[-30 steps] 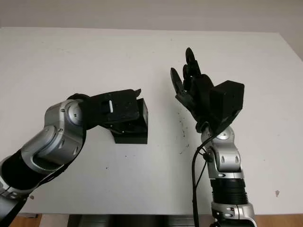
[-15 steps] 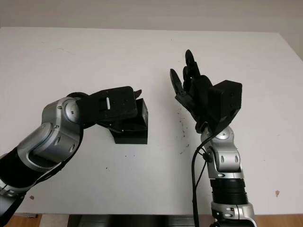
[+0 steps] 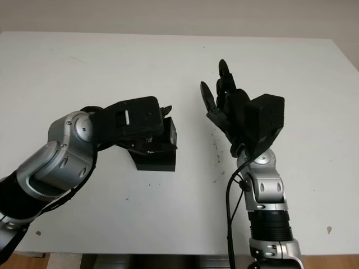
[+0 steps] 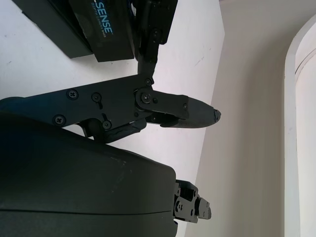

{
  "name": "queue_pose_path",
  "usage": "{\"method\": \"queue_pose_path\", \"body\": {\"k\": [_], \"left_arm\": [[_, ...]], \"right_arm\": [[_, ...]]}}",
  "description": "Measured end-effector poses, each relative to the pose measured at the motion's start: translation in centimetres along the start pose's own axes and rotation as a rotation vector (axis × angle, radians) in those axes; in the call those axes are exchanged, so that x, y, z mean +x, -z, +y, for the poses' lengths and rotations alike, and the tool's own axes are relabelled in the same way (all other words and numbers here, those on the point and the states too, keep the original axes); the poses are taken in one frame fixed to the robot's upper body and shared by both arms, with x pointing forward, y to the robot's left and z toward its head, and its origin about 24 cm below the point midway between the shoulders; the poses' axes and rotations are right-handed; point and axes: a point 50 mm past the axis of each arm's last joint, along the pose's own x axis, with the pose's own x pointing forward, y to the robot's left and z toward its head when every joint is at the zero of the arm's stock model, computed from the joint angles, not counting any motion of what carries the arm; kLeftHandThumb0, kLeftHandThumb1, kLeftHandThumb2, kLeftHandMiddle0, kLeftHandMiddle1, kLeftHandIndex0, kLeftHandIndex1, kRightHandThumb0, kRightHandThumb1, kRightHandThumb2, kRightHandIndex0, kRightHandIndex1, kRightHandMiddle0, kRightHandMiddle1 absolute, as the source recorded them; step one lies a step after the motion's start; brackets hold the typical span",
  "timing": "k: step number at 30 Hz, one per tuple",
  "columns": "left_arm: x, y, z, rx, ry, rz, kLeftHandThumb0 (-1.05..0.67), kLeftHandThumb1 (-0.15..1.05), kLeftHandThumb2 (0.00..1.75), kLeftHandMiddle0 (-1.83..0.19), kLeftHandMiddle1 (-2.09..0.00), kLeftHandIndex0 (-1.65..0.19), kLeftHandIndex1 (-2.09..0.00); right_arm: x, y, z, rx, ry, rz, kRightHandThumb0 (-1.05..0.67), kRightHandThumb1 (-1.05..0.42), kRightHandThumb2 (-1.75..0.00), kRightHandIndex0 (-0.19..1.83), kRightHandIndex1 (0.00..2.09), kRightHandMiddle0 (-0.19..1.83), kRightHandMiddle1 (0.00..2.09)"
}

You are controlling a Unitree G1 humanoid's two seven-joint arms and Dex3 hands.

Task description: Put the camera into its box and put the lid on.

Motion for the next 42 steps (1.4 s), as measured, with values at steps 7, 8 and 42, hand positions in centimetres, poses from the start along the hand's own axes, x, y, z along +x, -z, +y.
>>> {"method": "queue_pose_path", "body": {"k": [7, 8, 42], "left_arm": [[-0.7, -1.5, -0.3, -0.011, 0.014, -0.068, -0.62, 1.05, 0.46, 0.19, 0.00, 0.19, 0.00], [-0.8, -1.6, -0.3, -0.019, 0.017, -0.072, -0.63, 1.05, 0.46, 0.19, 0.00, 0.19, 0.00], [-3.6, -0.7, 6.6, -0.069, -0.533, -0.535, -0.70, 1.05, 0.51, 0.19, 0.00, 0.19, 0.00]], "right_arm": [[0.0, 0.0, 0.0, 0.003, -0.003, -0.001, -0.48, -1.05, -0.48, -0.17, 0.06, -0.14, 0.06], [0.0, 0.0, 0.0, 0.003, -0.002, -0.001, -0.48, -1.05, -0.48, -0.16, 0.06, -0.14, 0.06], [0.3, 0.6, -0.1, 0.013, -0.039, 0.024, -0.50, -1.05, -0.47, -0.17, 0.03, -0.16, 0.05]]}}
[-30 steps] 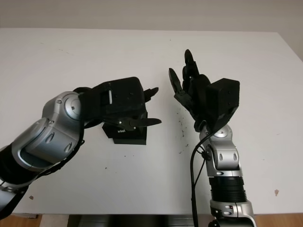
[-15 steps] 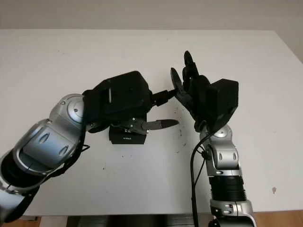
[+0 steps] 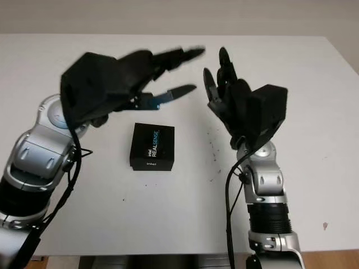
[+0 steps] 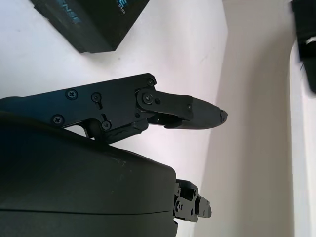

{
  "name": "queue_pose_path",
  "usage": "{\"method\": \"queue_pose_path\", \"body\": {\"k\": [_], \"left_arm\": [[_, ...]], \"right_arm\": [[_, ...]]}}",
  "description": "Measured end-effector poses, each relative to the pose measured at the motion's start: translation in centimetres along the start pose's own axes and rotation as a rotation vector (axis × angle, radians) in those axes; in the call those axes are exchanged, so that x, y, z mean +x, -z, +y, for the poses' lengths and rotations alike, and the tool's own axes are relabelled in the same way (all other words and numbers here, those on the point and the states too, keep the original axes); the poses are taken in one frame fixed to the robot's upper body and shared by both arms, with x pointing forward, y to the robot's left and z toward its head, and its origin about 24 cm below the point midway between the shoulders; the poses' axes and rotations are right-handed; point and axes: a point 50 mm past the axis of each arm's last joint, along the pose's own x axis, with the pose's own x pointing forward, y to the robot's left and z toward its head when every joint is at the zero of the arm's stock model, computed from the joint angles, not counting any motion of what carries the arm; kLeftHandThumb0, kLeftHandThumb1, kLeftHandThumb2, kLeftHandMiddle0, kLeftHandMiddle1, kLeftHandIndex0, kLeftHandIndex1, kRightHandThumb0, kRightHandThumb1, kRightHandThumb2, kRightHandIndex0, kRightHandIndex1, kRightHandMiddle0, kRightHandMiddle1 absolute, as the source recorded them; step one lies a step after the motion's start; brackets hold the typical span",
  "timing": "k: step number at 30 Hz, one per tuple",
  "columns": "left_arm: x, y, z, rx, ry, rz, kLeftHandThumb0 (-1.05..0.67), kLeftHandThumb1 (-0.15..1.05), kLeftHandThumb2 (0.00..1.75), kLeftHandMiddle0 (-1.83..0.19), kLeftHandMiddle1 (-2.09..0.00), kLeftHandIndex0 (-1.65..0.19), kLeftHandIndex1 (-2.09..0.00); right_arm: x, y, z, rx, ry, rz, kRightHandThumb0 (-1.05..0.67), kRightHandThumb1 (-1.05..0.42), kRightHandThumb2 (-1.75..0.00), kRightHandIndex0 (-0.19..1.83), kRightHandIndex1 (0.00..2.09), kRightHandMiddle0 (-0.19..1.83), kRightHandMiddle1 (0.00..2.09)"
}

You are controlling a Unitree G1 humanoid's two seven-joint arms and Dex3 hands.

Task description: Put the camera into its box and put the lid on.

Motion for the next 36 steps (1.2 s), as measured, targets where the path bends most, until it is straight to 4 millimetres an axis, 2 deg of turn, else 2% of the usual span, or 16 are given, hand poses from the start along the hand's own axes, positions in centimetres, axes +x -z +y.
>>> {"method": "queue_pose_path", "body": {"k": [4, 7, 14, 21, 25, 36], "left_arm": [[-0.3, 1.1, 1.3, -0.051, -0.093, -0.013, -0.72, 1.05, 0.58, 0.19, 0.00, 0.19, 0.00], [-0.6, 1.9, 1.2, -0.155, -0.145, -0.034, -0.74, 1.05, 0.59, 0.19, 0.00, 0.19, 0.00], [-1.3, 3.8, -1.5, -0.549, -0.223, -0.073, -0.72, 1.05, 0.52, 0.19, 0.00, 0.19, 0.00], [-2.5, 6.3, -4.7, -0.769, -0.289, -0.030, -0.72, 1.05, 0.50, 0.19, 0.00, 0.19, 0.00], [-3.1, 7.5, -6.2, -0.813, -0.304, 0.005, -0.71, 1.05, 0.52, 0.19, 0.00, 0.19, 0.00], [-3.9, 8.5, -8.5, -0.849, -0.271, 0.085, -0.66, 1.05, 0.61, 0.19, 0.00, 0.19, 0.00]], "right_arm": [[0.0, 0.0, -0.2, 0.008, -0.002, -0.003, -0.49, -1.05, -0.50, -0.19, 0.03, -0.17, 0.04], [0.0, 0.0, -0.1, 0.017, -0.011, -0.002, -0.50, -1.05, -0.50, -0.19, 0.03, -0.18, 0.04], [0.1, 0.2, 0.0, 0.046, 0.007, -0.006, -0.51, -1.05, -0.48, -0.18, 0.04, -0.16, 0.06], [0.1, 0.1, 0.1, 0.052, 0.012, -0.017, -0.52, -1.05, -0.48, -0.18, 0.05, -0.16, 0.06], [0.1, 0.1, 0.1, 0.051, 0.013, -0.025, -0.52, -1.05, -0.48, -0.17, 0.05, -0.15, 0.06], [0.1, 0.1, 0.0, 0.045, 0.027, -0.023, -0.51, -1.05, -0.48, -0.16, 0.06, -0.14, 0.06]]}}
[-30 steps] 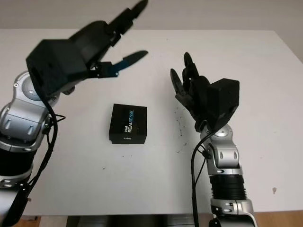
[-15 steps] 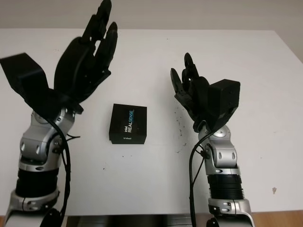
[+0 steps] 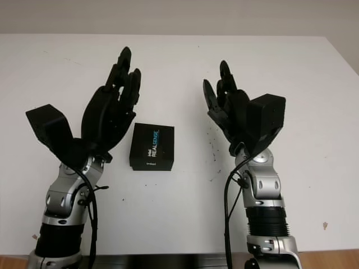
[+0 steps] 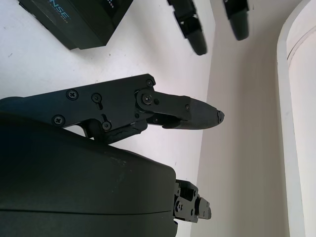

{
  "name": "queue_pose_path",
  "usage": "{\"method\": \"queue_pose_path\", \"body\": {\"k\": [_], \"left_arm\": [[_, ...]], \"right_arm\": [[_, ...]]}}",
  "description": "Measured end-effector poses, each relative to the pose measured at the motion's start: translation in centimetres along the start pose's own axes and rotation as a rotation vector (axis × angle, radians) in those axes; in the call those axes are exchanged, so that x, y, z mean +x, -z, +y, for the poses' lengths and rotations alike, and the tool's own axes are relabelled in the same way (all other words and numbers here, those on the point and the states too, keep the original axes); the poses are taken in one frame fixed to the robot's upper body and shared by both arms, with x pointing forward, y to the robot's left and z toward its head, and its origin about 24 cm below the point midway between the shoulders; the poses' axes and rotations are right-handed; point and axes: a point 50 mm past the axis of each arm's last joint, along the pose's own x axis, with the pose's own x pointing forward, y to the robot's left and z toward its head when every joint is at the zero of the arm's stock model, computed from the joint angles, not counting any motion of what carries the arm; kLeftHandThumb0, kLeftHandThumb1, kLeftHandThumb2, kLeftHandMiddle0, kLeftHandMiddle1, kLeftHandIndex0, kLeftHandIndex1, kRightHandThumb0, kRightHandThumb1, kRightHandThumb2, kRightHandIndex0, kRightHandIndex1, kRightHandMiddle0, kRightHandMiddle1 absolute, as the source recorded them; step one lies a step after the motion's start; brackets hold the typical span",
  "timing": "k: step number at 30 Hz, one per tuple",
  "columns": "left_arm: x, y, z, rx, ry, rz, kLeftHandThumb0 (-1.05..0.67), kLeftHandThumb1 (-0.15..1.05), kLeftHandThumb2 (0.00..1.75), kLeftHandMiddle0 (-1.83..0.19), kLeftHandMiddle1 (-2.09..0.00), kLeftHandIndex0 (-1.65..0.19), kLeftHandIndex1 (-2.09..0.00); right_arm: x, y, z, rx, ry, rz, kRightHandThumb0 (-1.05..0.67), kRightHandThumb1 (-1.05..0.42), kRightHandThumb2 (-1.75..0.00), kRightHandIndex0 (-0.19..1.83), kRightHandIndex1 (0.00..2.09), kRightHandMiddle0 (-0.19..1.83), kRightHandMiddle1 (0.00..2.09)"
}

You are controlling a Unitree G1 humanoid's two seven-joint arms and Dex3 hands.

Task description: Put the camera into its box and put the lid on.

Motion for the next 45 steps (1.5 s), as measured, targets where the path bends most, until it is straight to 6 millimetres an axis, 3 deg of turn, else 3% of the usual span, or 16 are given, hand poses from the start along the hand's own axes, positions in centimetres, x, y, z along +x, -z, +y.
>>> {"method": "queue_pose_path", "body": {"k": [7, 13, 19, 22, 30, 33, 41, 45], "left_arm": [[-0.4, 1.4, 0.6, 0.143, -0.006, 0.134, -0.67, 1.05, 0.69, 0.19, 0.00, 0.19, 0.00], [-0.3, 2.4, 0.6, 0.204, -0.022, 0.178, -0.67, 1.05, 0.71, 0.19, 0.00, 0.19, 0.00], [-0.3, 3.6, 0.6, 0.385, -0.041, 0.183, -0.65, 1.05, 0.70, 0.19, 0.00, 0.19, 0.00], [-0.4, 3.8, 0.6, 0.609, -0.065, 0.175, -0.61, 1.05, 0.55, 0.19, 0.00, 0.19, 0.00], [-0.2, 3.4, 0.1, 1.620, -0.156, 0.016, -0.50, 1.05, 0.26, 0.19, 0.00, 0.19, 0.00], [-0.1, 3.4, -0.2, 1.802, -0.194, -0.020, -0.50, 1.05, 0.22, 0.19, 0.00, 0.19, 0.00], [0.1, 2.9, -0.6, 1.966, -0.167, -0.040, -0.52, 1.05, 0.18, 0.19, 0.00, 0.19, 0.00], [0.1, 2.7, -0.2, 1.841, -0.116, -0.054, -0.52, 1.05, 0.33, 0.19, 0.00, 0.19, 0.00]], "right_arm": [[-0.2, 0.2, 0.0, 0.001, -0.001, 0.004, -0.52, -1.05, -0.47, -0.16, 0.05, -0.14, 0.06], [-0.5, 0.2, 0.0, 0.002, 0.006, 0.015, -0.52, -1.05, -0.45, -0.15, 0.06, -0.13, 0.06], [-0.8, 0.5, 0.0, 0.005, -0.007, 0.026, -0.52, -1.05, -0.45, -0.16, 0.05, -0.13, 0.05], [-0.9, 0.6, -0.1, 0.007, -0.010, 0.029, -0.52, -1.05, -0.45, -0.14, 0.06, -0.13, 0.06], [-1.0, 0.5, -0.1, 0.010, -0.018, 0.027, -0.52, -1.05, -0.45, -0.14, 0.06, -0.12, 0.05], [-1.2, 0.0, -0.1, -0.002, -0.030, 0.007, -0.51, -1.05, -0.47, -0.14, 0.06, -0.12, 0.06], [-1.2, -0.1, -0.2, 0.006, -0.036, 0.004, -0.51, -1.05, -0.47, -0.14, 0.06, -0.12, 0.06], [-1.3, -0.1, -0.1, 0.011, -0.025, 0.001, -0.56, -1.05, -0.47, -0.14, 0.06, -0.12, 0.06]]}}
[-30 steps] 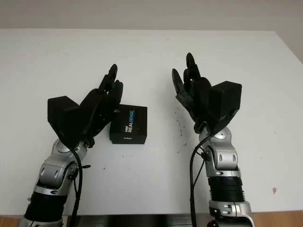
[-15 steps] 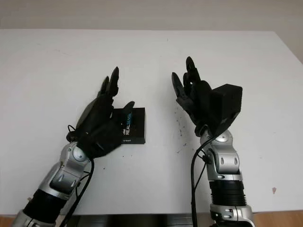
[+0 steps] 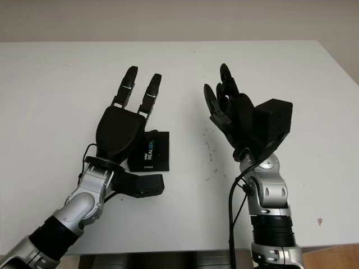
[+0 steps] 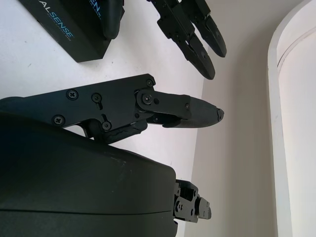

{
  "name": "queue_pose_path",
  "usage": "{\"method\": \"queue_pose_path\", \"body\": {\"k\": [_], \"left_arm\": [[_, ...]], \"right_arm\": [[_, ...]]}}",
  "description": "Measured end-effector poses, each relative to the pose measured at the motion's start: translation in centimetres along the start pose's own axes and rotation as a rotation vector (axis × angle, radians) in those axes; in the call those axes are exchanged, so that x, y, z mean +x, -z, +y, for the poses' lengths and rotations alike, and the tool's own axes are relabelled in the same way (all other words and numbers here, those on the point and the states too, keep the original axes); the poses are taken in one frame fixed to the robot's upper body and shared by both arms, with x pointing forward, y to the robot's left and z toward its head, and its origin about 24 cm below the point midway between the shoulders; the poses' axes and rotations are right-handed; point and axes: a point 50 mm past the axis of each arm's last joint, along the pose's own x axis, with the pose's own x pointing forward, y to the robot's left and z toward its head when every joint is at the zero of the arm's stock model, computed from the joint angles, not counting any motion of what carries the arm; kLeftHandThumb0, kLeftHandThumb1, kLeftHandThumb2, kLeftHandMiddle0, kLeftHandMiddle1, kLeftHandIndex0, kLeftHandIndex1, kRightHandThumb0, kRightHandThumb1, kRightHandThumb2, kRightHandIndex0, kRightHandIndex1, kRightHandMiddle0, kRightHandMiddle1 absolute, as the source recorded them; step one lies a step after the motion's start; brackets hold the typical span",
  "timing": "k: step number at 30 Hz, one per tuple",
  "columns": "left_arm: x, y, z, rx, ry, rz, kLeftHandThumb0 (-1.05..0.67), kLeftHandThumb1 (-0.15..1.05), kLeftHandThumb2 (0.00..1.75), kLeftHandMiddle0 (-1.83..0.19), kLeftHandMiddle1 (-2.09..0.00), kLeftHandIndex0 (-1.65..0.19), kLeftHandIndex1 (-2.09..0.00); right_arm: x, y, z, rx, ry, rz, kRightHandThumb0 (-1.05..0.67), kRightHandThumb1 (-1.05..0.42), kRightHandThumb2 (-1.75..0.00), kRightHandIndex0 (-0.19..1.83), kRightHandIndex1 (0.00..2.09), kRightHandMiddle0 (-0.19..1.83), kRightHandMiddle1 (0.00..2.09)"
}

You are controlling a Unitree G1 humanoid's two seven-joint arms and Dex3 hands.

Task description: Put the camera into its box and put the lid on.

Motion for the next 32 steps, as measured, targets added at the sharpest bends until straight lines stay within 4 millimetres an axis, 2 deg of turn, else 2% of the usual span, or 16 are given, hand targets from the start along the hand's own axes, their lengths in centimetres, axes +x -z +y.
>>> {"method": "queue_pose_path", "body": {"k": [2, 5, 9, 12, 15, 18, 25, 32], "left_arm": [[-0.4, 0.7, 0.0, -0.186, 0.022, 0.016, -0.57, 1.05, 0.42, 0.19, 0.00, 0.19, 0.00], [-0.5, 1.6, 0.6, -0.558, -0.005, 0.071, -0.61, 1.05, 0.42, 0.19, 0.00, 0.19, 0.00], [-0.2, 3.9, 2.8, -1.063, -0.122, 0.134, -0.67, 1.05, 0.53, 0.19, 0.00, 0.19, 0.00], [-0.5, 5.9, 4.2, -1.341, -0.192, 0.153, -0.66, 1.05, 0.56, 0.19, 0.00, 0.19, 0.00], [-0.8, 7.2, 4.5, -1.541, -0.222, 0.185, -0.67, 1.05, 0.56, 0.19, 0.00, 0.19, 0.00], [-1.1, 8.0, 4.4, -1.681, -0.214, 0.188, -0.69, 1.05, 0.56, 0.19, 0.00, 0.19, 0.00], [-1.9, 9.6, 3.9, -1.817, -0.229, 0.243, -0.72, 1.05, 0.67, 0.19, 0.00, 0.19, 0.00], [-2.6, 10.4, 2.5, -1.844, -0.185, 0.281, -0.72, 1.05, 0.64, 0.19, 0.00, 0.19, 0.00]], "right_arm": [[-0.1, -0.1, 0.1, 0.004, -0.001, -0.010, -0.58, -1.05, -0.53, -0.13, 0.06, -0.12, 0.06], [-0.1, -0.1, 0.4, 0.012, 0.001, -0.017, -0.57, -1.05, -0.62, -0.13, 0.06, -0.11, 0.06], [-0.1, -0.3, 0.8, -0.005, -0.009, -0.050, -0.59, -1.05, -0.66, -0.17, 0.04, -0.16, 0.04], [0.0, -0.4, 1.1, -0.020, -0.017, -0.068, -0.61, -1.05, -0.70, -0.19, 0.03, -0.17, 0.03], [0.0, -0.3, 1.4, -0.031, -0.027, -0.073, -0.63, -1.05, -0.71, -0.18, 0.04, -0.17, 0.04], [0.1, 0.0, 1.6, -0.031, -0.034, -0.066, -0.64, -1.05, -0.71, -0.19, 0.04, -0.18, 0.03], [0.3, 0.4, 1.7, -0.052, -0.032, -0.066, -0.67, -1.05, -0.71, -0.19, 0.03, -0.19, 0.04], [0.5, 0.9, 1.6, -0.060, -0.025, -0.052, -0.67, -1.05, -0.72, -0.19, 0.00, -0.19, 0.00]]}}
